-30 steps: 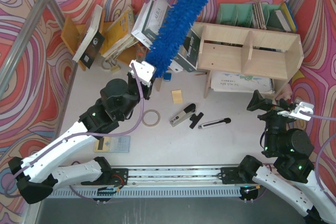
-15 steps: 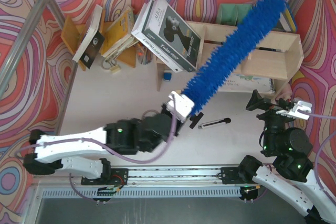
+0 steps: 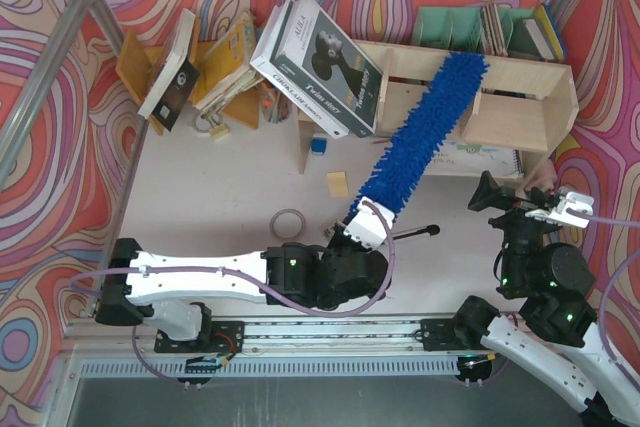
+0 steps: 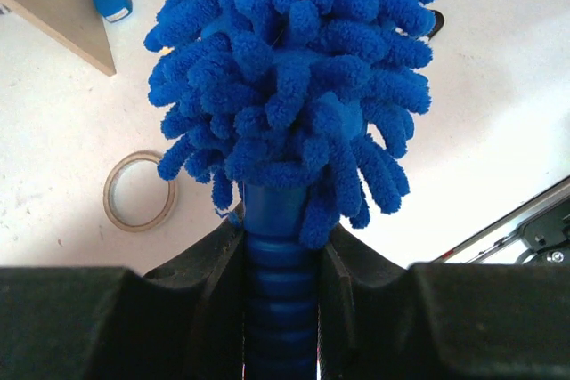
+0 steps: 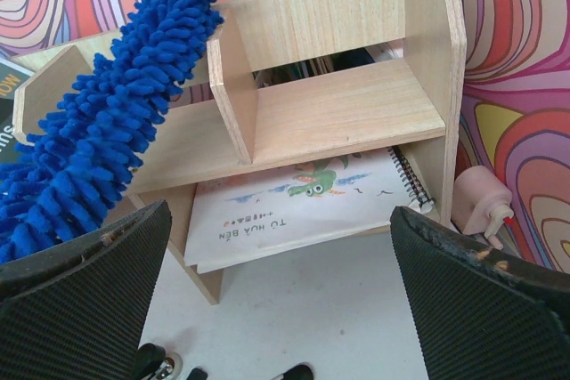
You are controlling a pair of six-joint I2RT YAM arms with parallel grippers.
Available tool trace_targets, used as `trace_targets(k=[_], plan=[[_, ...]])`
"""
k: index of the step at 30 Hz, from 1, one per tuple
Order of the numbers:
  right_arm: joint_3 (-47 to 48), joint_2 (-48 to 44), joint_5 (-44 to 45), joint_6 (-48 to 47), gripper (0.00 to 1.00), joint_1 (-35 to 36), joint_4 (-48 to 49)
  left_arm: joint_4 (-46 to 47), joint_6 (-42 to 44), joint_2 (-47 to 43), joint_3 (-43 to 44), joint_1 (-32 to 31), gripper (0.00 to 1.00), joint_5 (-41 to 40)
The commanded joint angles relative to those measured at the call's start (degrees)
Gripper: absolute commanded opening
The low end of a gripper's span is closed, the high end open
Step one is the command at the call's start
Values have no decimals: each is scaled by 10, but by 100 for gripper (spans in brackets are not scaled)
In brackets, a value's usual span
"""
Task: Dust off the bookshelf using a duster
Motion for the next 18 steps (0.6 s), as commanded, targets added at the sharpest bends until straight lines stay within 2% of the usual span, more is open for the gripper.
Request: trace_targets(k=[1, 11, 16, 18], plan=[[2, -3, 6, -5, 99, -1, 8, -10, -63, -1, -5, -1, 0, -37], [2, -8, 4, -5, 99, -1, 7, -122, -161, 37, 16, 11, 0, -38], [2, -9, 4, -5, 99, -1, 7, -140, -179, 44, 34, 12, 0, -37], [2, -10, 3, -4, 99, -1, 7, -145, -179, 49, 45, 12, 0, -60]])
